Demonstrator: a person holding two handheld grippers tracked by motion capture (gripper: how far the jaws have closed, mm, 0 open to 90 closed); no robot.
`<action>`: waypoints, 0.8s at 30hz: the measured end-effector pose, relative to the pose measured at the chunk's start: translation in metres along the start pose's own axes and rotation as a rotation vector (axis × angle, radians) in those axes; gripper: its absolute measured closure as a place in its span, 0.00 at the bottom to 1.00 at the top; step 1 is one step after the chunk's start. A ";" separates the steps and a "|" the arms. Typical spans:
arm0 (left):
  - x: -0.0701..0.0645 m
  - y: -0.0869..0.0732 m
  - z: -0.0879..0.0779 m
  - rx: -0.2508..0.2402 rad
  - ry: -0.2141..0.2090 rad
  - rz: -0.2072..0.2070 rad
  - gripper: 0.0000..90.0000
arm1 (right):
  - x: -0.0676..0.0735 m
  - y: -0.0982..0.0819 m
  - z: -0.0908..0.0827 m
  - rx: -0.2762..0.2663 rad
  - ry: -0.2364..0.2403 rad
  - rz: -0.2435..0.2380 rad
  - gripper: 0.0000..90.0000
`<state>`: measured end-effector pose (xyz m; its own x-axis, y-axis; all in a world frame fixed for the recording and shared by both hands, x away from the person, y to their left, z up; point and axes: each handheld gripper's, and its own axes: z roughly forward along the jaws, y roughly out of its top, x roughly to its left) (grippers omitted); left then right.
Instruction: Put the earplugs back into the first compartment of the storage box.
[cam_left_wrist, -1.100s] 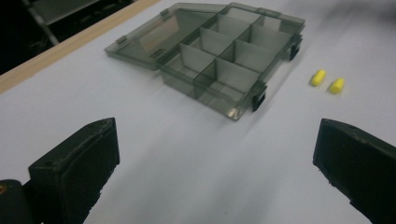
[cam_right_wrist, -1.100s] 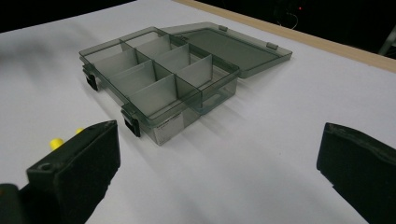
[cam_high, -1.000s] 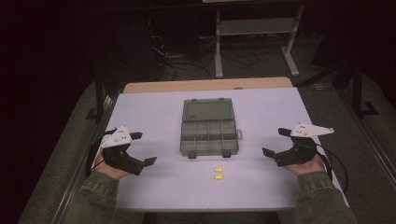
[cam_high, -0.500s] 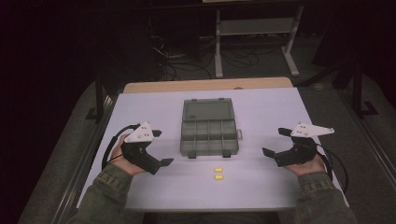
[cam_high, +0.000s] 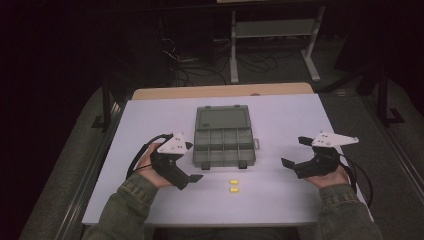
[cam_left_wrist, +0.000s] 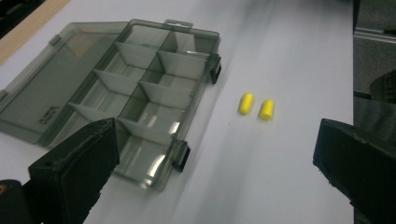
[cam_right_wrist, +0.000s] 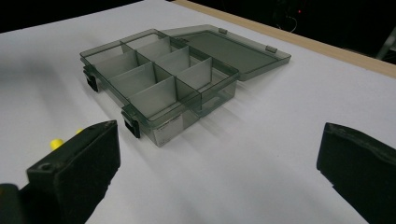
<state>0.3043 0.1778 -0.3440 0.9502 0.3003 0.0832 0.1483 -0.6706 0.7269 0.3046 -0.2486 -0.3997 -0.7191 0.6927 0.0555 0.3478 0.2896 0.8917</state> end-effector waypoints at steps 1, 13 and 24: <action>-0.002 0.003 0.006 0.003 -0.015 0.006 0.00 | 0.000 0.000 0.000 -0.001 0.000 0.000 0.00; -0.014 0.018 0.037 0.045 -0.085 0.057 0.00 | 0.001 0.000 0.000 0.001 -0.001 -0.006 0.00; -0.027 0.028 0.067 0.086 -0.185 0.106 0.07 | 0.001 0.000 0.001 0.003 -0.001 -0.010 0.00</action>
<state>0.3009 0.1053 -0.3715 0.9947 0.1005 0.0237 0.0600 -0.7496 0.6592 0.3045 -0.2473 -0.3997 -0.7220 0.6903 0.0465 0.3423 0.2981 0.8910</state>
